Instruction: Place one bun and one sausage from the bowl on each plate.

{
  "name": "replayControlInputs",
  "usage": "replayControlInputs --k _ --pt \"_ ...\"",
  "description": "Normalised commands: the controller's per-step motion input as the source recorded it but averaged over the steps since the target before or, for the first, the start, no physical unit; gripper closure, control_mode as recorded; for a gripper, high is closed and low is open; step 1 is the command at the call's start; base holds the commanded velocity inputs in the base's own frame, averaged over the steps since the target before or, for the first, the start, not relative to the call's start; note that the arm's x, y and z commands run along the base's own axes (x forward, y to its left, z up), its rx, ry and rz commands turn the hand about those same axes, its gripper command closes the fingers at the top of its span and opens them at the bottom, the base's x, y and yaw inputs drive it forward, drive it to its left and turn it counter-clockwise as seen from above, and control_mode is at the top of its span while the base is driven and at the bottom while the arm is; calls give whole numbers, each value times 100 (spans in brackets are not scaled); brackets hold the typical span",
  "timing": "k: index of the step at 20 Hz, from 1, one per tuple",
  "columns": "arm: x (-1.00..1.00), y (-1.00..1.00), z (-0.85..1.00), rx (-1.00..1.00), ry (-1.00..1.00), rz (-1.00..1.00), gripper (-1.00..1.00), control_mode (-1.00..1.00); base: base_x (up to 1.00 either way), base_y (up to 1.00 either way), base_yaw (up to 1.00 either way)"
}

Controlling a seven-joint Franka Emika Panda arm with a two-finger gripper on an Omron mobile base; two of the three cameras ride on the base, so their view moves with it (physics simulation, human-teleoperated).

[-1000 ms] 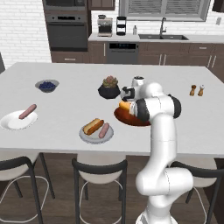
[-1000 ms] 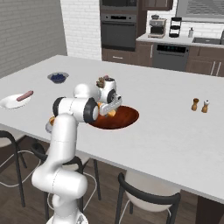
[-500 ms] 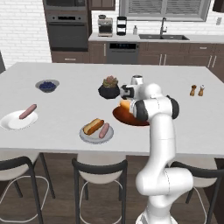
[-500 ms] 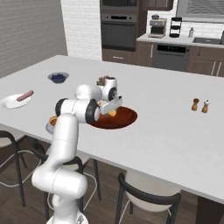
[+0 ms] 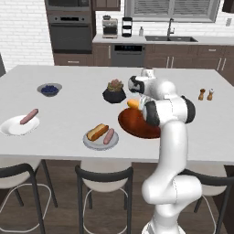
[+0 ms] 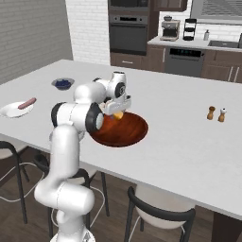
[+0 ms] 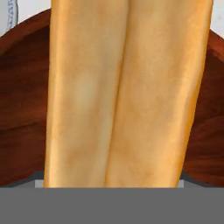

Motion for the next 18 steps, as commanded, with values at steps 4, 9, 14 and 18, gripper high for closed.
replayControlInputs --k 4,9,14,18 --pt "-100 46 63 -7 -24 0 100 -100 0 0 0" --pt "-100 66 47 -11 -23 0 100 -100 0 0 0" --pt "-100 63 6 -10 -34 3 100 -100 0 0 0" --pt "-50 47 3 0 -22 0 100 100 -49 50 0"
